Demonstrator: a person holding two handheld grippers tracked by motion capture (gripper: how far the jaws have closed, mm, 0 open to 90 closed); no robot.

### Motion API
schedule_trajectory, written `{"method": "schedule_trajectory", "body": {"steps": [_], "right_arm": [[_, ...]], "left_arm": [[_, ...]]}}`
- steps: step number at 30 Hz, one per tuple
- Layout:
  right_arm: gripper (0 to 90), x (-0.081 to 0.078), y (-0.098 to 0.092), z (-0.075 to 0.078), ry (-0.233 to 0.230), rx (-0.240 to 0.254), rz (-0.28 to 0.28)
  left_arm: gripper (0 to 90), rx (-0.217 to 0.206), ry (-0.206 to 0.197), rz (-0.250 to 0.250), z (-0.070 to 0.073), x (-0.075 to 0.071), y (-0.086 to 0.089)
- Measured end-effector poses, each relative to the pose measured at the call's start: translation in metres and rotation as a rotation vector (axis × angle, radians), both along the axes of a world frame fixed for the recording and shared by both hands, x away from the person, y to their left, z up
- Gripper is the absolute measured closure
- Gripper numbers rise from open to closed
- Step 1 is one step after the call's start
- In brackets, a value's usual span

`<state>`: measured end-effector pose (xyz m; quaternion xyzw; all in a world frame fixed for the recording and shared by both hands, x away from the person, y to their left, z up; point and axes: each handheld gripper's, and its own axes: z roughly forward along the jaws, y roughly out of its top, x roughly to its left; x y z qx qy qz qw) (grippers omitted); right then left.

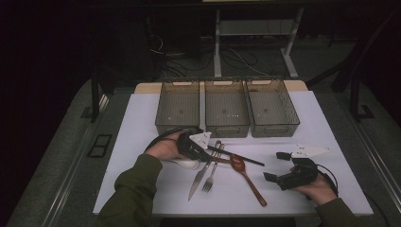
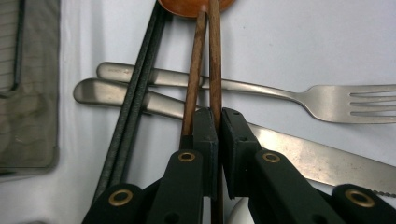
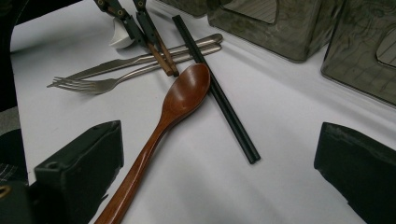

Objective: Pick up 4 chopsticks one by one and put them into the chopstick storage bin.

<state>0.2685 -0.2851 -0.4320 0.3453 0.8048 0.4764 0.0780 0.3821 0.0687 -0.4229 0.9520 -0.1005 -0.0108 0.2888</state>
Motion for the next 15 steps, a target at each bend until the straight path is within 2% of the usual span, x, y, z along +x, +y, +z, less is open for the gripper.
{"method": "schedule_trajectory", "body": {"steps": [8, 15], "right_arm": [[1.0, 0.0, -0.001, 0.0, 0.0, 0.0, -0.001], [1.0, 0.0, -0.001, 0.0, 0.001, 0.001, -0.005]], "left_arm": [[83.7, -0.023, 0.003, 0.046, 0.01, 0.0, 0.002], [83.6, -0.042, 0.013, 0.111, 0.019, -0.001, 0.004]]}}
